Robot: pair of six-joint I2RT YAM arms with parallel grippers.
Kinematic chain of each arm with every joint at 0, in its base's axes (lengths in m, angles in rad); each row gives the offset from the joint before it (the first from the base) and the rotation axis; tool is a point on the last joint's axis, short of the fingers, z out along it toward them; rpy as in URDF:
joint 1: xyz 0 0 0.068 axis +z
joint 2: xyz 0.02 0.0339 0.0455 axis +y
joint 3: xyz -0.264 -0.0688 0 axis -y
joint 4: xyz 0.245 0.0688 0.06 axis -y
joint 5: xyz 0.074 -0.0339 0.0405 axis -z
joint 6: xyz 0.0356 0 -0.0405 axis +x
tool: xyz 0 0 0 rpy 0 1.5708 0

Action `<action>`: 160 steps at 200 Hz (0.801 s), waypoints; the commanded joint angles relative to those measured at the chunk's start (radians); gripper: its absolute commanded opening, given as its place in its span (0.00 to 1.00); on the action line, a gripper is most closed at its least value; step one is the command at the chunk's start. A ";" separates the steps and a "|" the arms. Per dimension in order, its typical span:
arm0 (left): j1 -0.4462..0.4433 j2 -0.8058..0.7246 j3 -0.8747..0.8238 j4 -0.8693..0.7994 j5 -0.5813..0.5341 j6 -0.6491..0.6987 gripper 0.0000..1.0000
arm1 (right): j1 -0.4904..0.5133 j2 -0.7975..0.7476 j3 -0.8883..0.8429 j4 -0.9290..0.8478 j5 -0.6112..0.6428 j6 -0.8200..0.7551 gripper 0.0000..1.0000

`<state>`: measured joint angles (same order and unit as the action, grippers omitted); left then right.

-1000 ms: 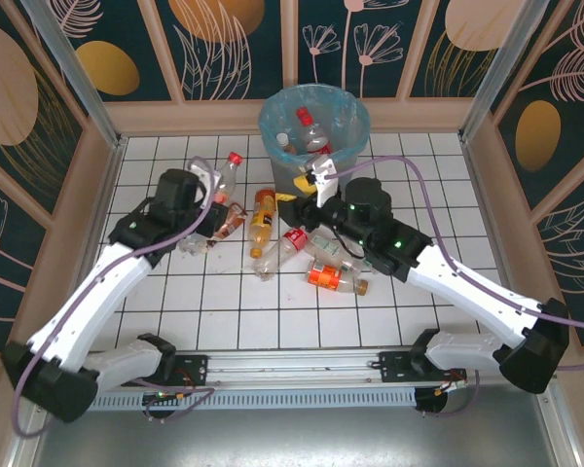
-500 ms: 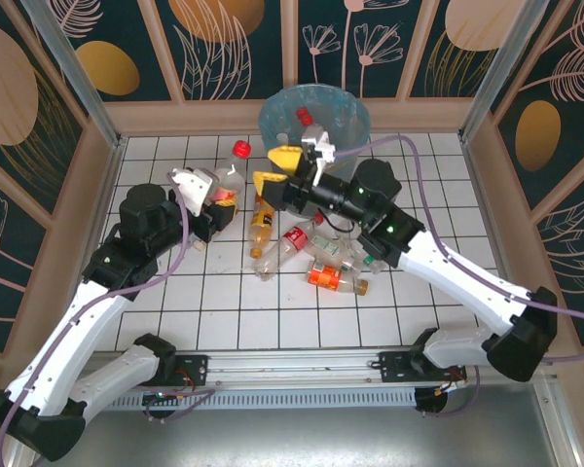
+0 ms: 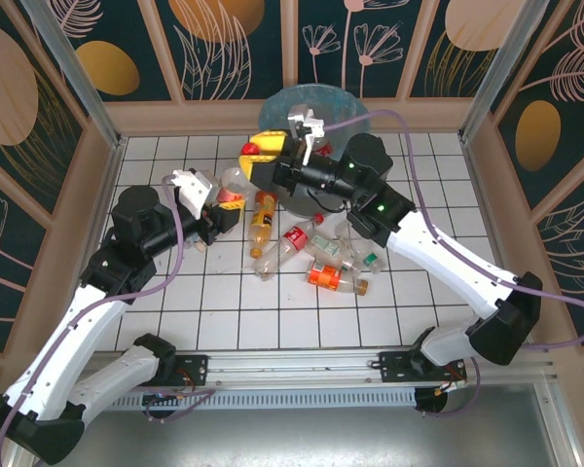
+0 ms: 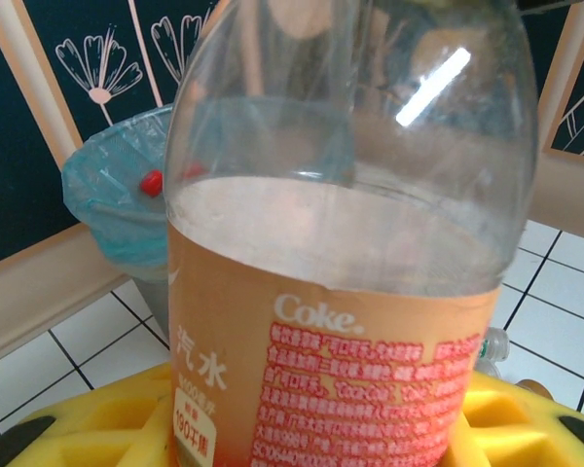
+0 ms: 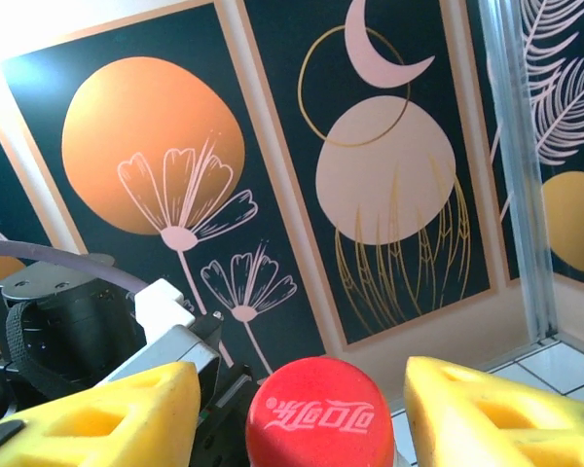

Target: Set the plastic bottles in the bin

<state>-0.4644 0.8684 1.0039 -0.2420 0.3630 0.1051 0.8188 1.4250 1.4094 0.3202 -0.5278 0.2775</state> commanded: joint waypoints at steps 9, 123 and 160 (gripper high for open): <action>0.001 -0.020 -0.011 0.032 0.031 0.027 0.40 | -0.004 0.026 0.059 -0.041 -0.037 0.008 0.51; 0.001 -0.146 -0.205 0.271 -0.119 0.039 0.98 | -0.031 0.024 0.266 -0.302 0.127 -0.203 0.10; 0.001 -0.170 -0.313 0.369 -0.232 0.029 0.99 | -0.076 0.032 0.403 -0.402 0.382 -0.343 0.06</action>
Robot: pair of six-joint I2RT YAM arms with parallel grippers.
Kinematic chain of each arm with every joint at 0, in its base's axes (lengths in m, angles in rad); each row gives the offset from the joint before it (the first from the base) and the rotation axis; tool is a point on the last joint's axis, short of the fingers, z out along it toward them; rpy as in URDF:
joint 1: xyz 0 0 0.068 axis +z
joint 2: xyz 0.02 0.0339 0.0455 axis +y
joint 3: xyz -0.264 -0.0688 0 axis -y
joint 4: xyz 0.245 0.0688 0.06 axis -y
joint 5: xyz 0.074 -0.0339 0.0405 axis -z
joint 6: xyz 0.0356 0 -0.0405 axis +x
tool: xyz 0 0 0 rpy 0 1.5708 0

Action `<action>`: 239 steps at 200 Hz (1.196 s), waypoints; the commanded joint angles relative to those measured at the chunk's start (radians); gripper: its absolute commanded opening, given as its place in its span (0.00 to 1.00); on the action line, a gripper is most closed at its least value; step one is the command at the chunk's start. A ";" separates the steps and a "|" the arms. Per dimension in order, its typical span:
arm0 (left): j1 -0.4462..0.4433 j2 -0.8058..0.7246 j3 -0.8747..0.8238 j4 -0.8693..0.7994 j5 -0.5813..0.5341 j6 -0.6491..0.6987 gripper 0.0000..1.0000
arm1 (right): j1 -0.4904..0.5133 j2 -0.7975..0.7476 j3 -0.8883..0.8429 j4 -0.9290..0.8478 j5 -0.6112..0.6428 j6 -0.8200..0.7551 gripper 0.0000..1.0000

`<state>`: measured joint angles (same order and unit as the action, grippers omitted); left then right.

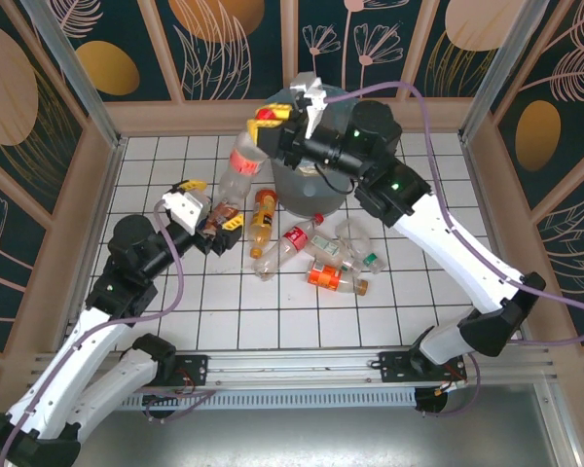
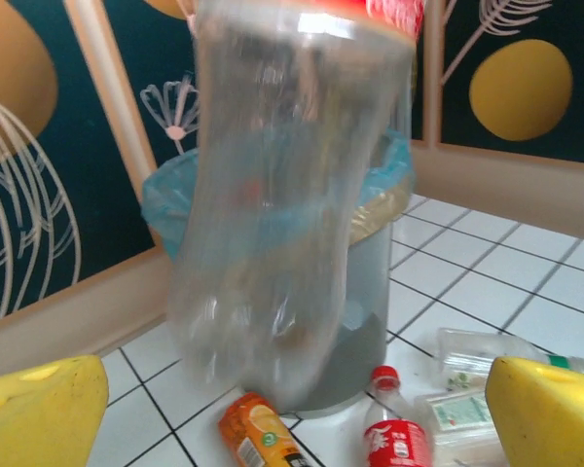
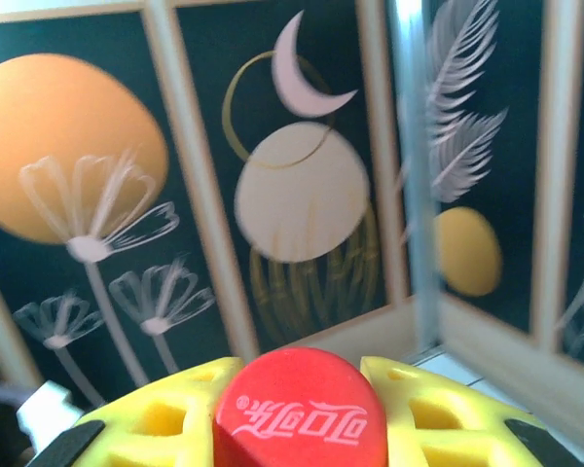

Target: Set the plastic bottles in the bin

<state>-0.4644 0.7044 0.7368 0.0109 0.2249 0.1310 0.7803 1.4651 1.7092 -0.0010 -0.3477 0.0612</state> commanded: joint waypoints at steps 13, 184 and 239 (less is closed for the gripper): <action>0.001 0.010 -0.050 0.113 -0.113 0.002 0.98 | -0.070 0.023 0.171 -0.131 0.262 -0.162 0.06; 0.002 0.052 -0.062 0.081 -0.125 0.003 0.99 | -0.365 0.394 0.209 -0.179 -0.143 -0.127 0.06; 0.002 0.059 -0.064 0.074 -0.126 0.010 0.98 | -0.396 0.436 0.103 -0.161 -0.229 -0.162 0.10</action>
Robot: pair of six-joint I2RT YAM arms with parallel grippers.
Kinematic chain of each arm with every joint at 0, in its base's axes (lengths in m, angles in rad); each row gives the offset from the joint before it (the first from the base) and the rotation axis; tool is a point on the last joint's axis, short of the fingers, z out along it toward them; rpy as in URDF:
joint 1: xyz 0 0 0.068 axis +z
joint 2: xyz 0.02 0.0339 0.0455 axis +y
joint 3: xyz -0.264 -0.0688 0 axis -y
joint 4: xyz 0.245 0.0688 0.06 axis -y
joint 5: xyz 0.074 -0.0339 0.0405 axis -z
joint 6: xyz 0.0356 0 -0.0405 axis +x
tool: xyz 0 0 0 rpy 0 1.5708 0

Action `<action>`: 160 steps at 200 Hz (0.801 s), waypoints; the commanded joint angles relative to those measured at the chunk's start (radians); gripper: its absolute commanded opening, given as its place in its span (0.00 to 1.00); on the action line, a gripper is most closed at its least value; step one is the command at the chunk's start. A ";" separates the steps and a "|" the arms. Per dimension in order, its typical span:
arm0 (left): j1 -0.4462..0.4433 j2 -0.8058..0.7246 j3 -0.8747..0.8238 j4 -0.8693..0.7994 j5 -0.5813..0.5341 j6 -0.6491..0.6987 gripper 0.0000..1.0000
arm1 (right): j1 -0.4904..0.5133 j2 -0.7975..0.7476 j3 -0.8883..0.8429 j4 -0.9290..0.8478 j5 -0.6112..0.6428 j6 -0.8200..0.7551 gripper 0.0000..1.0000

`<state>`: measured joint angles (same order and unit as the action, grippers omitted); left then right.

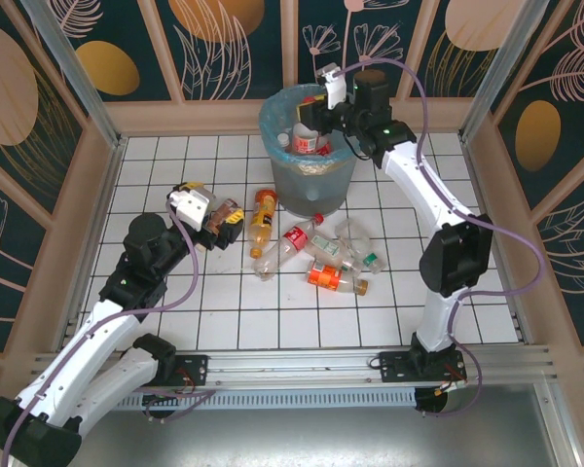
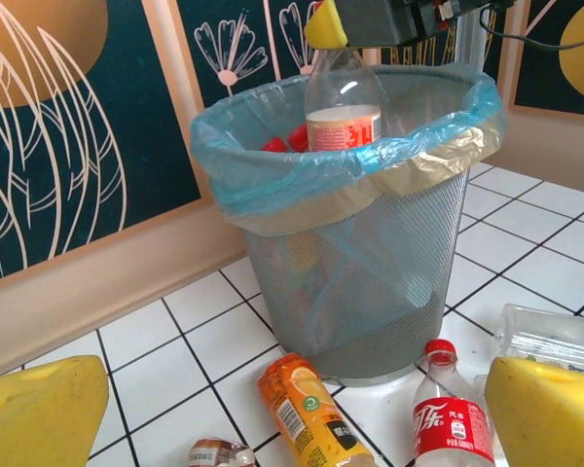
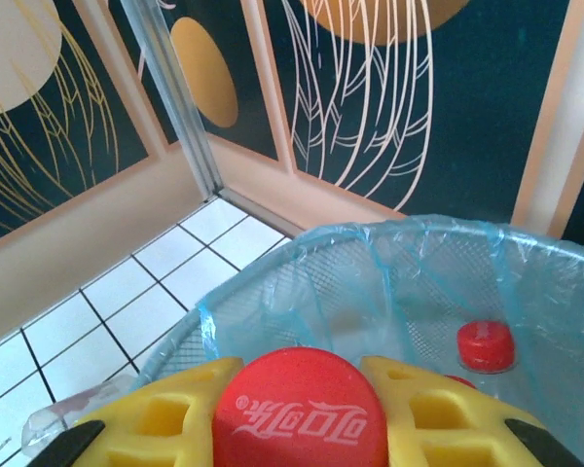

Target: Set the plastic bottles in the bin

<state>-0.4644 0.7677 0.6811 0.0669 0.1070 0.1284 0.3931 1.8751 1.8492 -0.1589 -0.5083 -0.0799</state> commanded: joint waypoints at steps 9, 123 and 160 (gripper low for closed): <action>0.001 -0.002 -0.007 0.016 -0.009 0.015 0.98 | -0.010 0.034 -0.038 -0.016 -0.062 -0.035 0.10; 0.000 0.003 -0.010 0.008 -0.028 0.033 0.99 | -0.054 0.076 -0.107 0.103 -0.087 0.059 0.19; 0.001 0.005 -0.010 0.008 -0.026 0.036 0.99 | -0.049 0.080 -0.089 0.059 -0.143 0.004 0.45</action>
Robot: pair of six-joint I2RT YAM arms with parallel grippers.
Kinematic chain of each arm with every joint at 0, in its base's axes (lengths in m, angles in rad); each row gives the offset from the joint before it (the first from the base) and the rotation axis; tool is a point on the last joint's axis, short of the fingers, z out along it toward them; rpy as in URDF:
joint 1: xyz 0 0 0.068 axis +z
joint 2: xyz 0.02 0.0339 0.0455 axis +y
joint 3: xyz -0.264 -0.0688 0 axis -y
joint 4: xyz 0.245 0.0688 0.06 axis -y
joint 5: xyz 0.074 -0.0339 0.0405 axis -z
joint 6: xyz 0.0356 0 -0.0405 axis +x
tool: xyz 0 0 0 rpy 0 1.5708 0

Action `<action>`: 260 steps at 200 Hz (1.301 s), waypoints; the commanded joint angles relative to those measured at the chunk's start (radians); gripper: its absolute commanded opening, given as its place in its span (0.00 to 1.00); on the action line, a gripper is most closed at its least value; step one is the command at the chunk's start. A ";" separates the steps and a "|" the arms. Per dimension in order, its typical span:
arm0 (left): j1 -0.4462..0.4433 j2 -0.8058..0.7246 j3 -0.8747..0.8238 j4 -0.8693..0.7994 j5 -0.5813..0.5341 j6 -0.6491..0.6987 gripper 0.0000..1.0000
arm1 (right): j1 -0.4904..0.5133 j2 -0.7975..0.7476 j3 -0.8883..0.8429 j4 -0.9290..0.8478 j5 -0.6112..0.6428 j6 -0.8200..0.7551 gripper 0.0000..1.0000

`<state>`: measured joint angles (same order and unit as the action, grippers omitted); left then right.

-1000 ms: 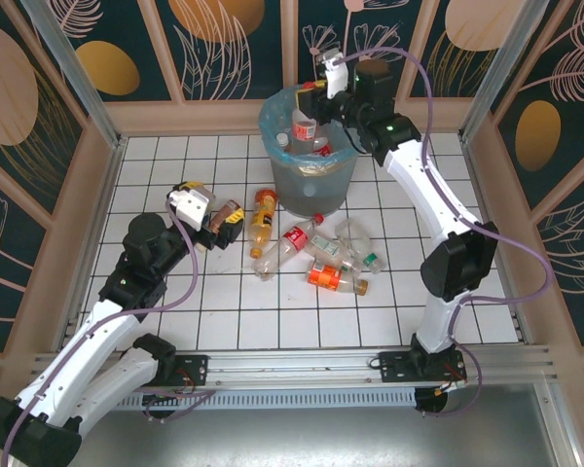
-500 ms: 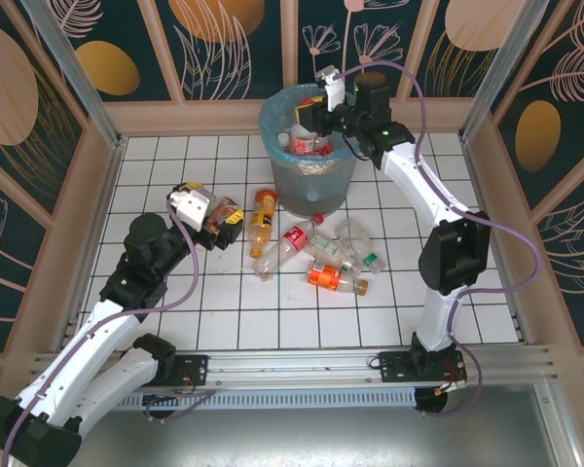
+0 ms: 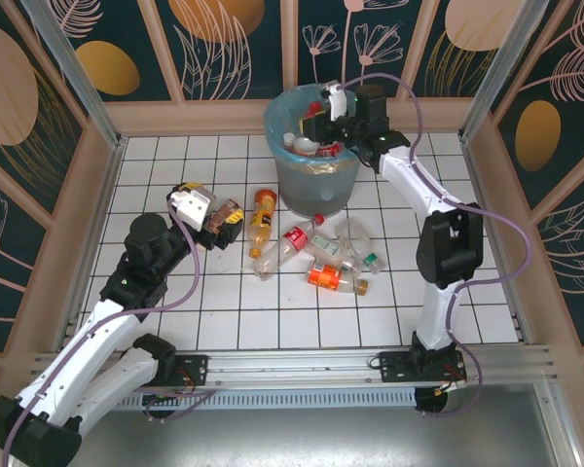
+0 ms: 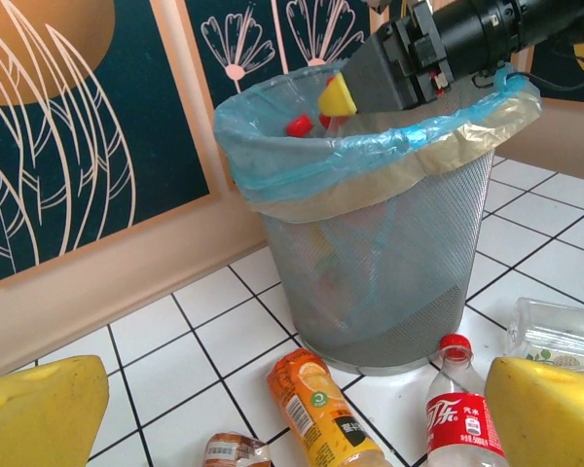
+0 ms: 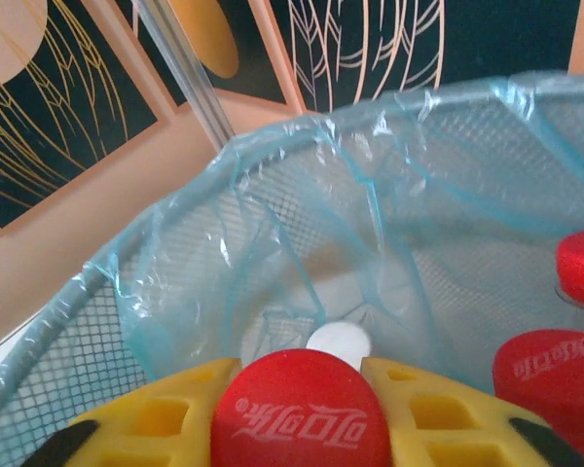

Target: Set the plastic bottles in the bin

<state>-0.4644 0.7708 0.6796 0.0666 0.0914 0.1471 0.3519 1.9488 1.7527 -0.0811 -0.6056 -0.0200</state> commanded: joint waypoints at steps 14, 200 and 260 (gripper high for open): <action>0.001 0.004 -0.009 0.009 -0.010 0.019 0.98 | -0.006 0.000 0.025 -0.024 -0.052 -0.060 0.54; 0.001 0.001 -0.012 -0.001 -0.021 0.023 0.98 | 0.028 0.078 0.128 -0.241 -0.025 -0.107 0.11; 0.001 0.004 -0.006 -0.007 -0.020 0.019 0.99 | 0.062 0.178 0.385 -0.445 0.033 -0.153 0.15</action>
<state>-0.4644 0.7753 0.6785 0.0624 0.0765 0.1547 0.3962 2.0956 2.0388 -0.4046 -0.6006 -0.1432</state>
